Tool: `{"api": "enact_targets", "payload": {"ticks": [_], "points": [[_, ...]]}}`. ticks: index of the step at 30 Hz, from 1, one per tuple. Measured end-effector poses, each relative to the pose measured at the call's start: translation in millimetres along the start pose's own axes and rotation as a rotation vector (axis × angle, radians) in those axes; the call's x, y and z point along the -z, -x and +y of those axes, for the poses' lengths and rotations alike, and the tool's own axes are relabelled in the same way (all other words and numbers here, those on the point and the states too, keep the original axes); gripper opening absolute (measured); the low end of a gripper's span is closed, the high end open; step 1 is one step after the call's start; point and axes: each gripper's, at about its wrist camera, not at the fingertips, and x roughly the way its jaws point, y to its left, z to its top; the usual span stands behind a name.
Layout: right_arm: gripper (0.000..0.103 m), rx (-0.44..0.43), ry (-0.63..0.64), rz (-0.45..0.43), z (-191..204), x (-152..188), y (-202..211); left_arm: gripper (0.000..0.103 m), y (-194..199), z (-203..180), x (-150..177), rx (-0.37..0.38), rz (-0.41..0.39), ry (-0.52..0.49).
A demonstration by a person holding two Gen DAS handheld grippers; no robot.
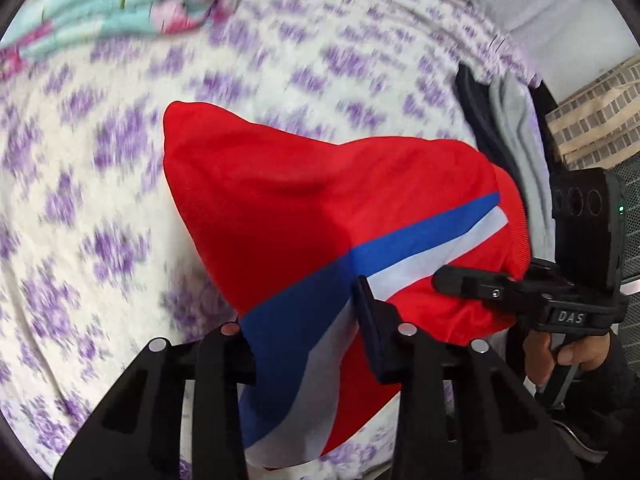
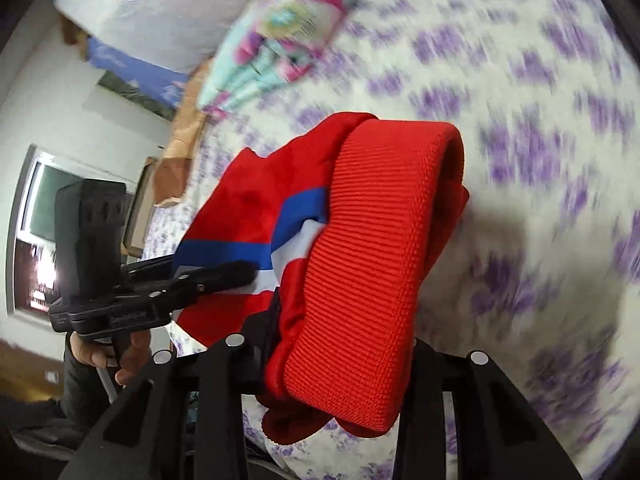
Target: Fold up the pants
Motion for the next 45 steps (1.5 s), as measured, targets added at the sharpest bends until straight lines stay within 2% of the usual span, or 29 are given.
{"api": "enact_targets", "payload": {"ticks": [3, 7, 11, 13, 14, 20, 22, 24, 25, 27, 28, 29, 30, 31, 34, 36, 38, 41, 45], "points": [[0.036, 0.007, 0.087, -0.061, 12.1, -27.7, 25.7, 0.035, 18.6, -13.6, -23.8, 0.017, -0.075, -0.022], [0.036, 0.034, 0.184, -0.152, 17.1, -67.1, 56.9, 0.035, 38.9, -36.0, -69.8, -0.008, -0.171, -0.078], [0.036, 0.046, 0.268, -0.28, 18.2, -123.4, 87.7, 0.035, 51.5, -60.1, -132.1, -0.047, -0.296, -0.143], [0.036, 0.068, 0.302, -0.318, 16.4, -151.6, 91.5, 0.035, 46.8, -68.6, -165.1, -0.076, -0.326, -0.163], [0.036, 0.095, 0.323, -0.34, 14.5, -168.8, 92.1, 0.035, 42.0, -72.3, -190.4, -0.08, -0.344, -0.168], [0.039, 0.207, 0.375, -0.44, -13.7, -243.2, 76.8, 0.035, -2.2, -65.6, -273.6, -0.096, -0.392, -0.111], [0.039, 0.216, 0.351, -0.431, -34.8, -260.5, 59.2, 0.035, -28.3, -55.6, -293.6, -0.097, -0.368, -0.096], [0.039, 0.229, 0.286, -0.397, -67.9, -278.6, 32.8, 0.035, -67.7, -37.6, -315.0, -0.122, -0.31, -0.069], [0.039, 0.239, 0.26, -0.374, -84.2, -286.9, 20.2, 0.035, -85.5, -29.4, -322.1, -0.132, -0.286, -0.056], [0.039, 0.333, 0.223, -0.317, -120.2, -301.7, -11.2, 0.033, -134.1, -9.8, -333.0, -0.204, -0.212, -0.038], [0.045, 0.394, 0.209, -0.274, -134.6, -307.1, -25.3, 0.041, -150.8, -2.4, -334.2, -0.233, -0.178, -0.031], [0.057, 0.465, 0.198, -0.23, -151.8, -311.7, -40.1, 0.05, -169.7, 7.4, -334.9, -0.274, -0.148, -0.025], [0.059, 0.47, 0.178, -0.214, -163.1, -312.6, -46.3, 0.069, -172.9, 14.1, -334.2, -0.281, -0.172, -0.003], [0.061, 0.439, 0.154, -0.225, -169.3, -311.5, -46.1, 0.076, -173.3, 20.3, -333.1, -0.3, -0.195, 0.023], [0.064, 0.448, 0.199, -0.245, -167.6, -305.4, -46.3, 0.085, -174.2, 25.0, -335.7, -0.297, -0.208, 0.014], [0.065, 0.432, 0.177, -0.242, -170.0, -304.2, -44.2, 0.088, -175.8, 27.4, -336.9, -0.303, -0.223, 0.01], [0.072, 0.435, 0.161, -0.236, -173.7, -308.3, -42.0, 0.088, -174.8, 26.5, -338.8, -0.317, -0.233, 0.009], [0.09, 0.521, 0.153, -0.219, -167.9, -303.9, -38.2, 0.088, -171.0, 27.2, -339.5, -0.305, -0.218, 0.032], [0.093, 0.607, 0.12, -0.252, -154.9, -285.7, -11.8, 0.095, -164.3, 11.8, -327.6, -0.277, -0.14, 0.046]]}}
